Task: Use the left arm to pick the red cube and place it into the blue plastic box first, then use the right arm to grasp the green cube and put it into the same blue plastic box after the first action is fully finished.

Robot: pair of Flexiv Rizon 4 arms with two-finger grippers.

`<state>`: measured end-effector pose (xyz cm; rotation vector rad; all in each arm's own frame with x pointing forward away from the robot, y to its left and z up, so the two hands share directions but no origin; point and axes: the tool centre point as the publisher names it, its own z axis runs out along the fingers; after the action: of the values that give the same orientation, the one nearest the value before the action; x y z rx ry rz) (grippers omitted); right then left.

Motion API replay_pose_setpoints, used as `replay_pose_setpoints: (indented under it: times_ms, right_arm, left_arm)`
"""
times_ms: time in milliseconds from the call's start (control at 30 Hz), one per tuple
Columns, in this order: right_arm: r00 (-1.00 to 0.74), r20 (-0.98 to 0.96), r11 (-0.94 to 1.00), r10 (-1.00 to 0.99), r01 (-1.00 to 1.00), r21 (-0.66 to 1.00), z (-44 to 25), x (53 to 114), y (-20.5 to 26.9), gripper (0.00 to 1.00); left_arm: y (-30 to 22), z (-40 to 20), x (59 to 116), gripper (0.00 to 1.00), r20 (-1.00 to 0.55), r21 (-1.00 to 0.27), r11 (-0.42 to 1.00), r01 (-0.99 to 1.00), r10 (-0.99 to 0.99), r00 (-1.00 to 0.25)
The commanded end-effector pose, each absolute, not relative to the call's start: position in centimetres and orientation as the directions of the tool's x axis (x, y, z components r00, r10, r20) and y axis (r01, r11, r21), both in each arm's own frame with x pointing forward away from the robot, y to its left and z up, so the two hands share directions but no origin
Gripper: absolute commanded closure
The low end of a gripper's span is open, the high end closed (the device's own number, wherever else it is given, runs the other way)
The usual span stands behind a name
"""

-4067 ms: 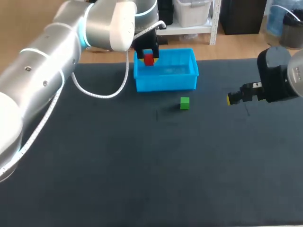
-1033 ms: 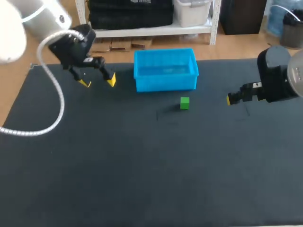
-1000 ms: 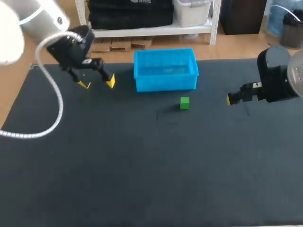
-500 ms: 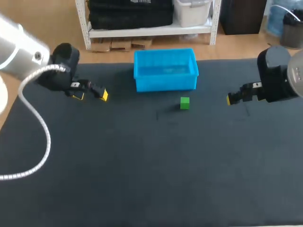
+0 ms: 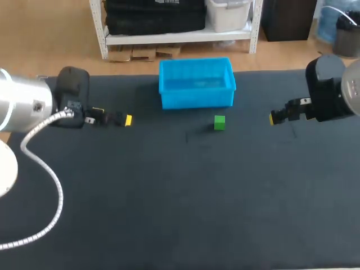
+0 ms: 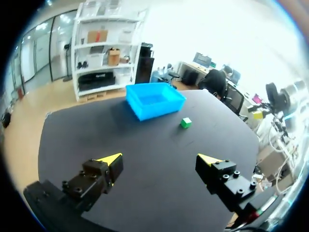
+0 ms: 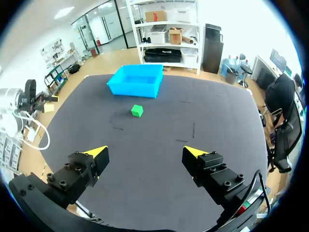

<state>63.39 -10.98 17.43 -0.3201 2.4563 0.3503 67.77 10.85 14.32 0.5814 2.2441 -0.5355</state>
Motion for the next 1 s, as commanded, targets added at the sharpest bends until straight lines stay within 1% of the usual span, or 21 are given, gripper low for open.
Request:
replay_pose_setpoints:
  times_ms: [33, 233, 300, 367, 500, 567, 667, 900, 1000]
  right_arm:
    - [-0.77, -0.622, 0.936, -0.14, -0.308, 0.17, 17.4, 63.2, -11.0, 0.0]
    - [-0.77, -0.622, 0.936, -0.14, -0.308, 0.17, 17.4, 63.2, -11.0, 0.0]
    - [-0.77, -0.622, 0.936, -0.14, -0.308, 0.17, 17.4, 63.2, -11.0, 0.0]
    - [-0.77, -0.622, 0.936, -0.14, -0.308, 0.17, 17.4, 63.2, -11.0, 0.0]
    - [-0.77, -0.622, 0.936, -0.14, -0.308, 0.17, 17.4, 63.2, -11.0, 0.0]
    - [-0.77, -0.622, 0.936, -0.14, -0.308, 0.17, 17.4, 63.2, -11.0, 0.0]
    - [-0.77, -0.622, 0.936, -0.14, -0.308, 0.17, 17.4, 63.2, -11.0, 0.0]
    - [-0.77, -0.622, 0.936, -0.14, -0.308, 0.17, 17.4, 63.2, -11.0, 0.0]
    - [-0.77, -0.622, 0.936, -0.14, -0.308, 0.17, 17.4, 63.2, -11.0, 0.0]
  left_arm:
    - [12.0, 14.2, 67.0, 0.0, -0.836, -0.214, 0.759, 0.614, 0.183, -0.518]
    - [13.1, 15.1, 66.7, 0.0, -0.827, -0.163, 0.741, 0.651, 0.257, -0.5]
    - [13.3, 15.5, 66.7, 0.0, -0.837, -0.102, 0.733, 0.673, 0.303, -0.456]
    - [13.4, 15.7, 66.4, 0.0, -0.833, -0.091, 0.718, 0.69, 0.325, -0.447]
    - [13.4, 16.0, 65.7, 0.0, -0.828, -0.015, 0.682, 0.731, 0.402, -0.392]
    - [13.5, 16.3, 65.5, 0.0, -0.819, -0.001, 0.674, 0.739, 0.423, -0.387]
    - [13.6, 16.7, 65.7, 0.0, -0.807, 0.053, 0.672, 0.739, 0.465, -0.364]
    - [13.7, 16.8, 65.6, 0.0, -0.773, 0.097, 0.669, 0.737, 0.516, -0.368]
    - [13.7, 16.1, 65.5, 0.0, -0.745, 0.099, 0.683, 0.723, 0.533, -0.401]
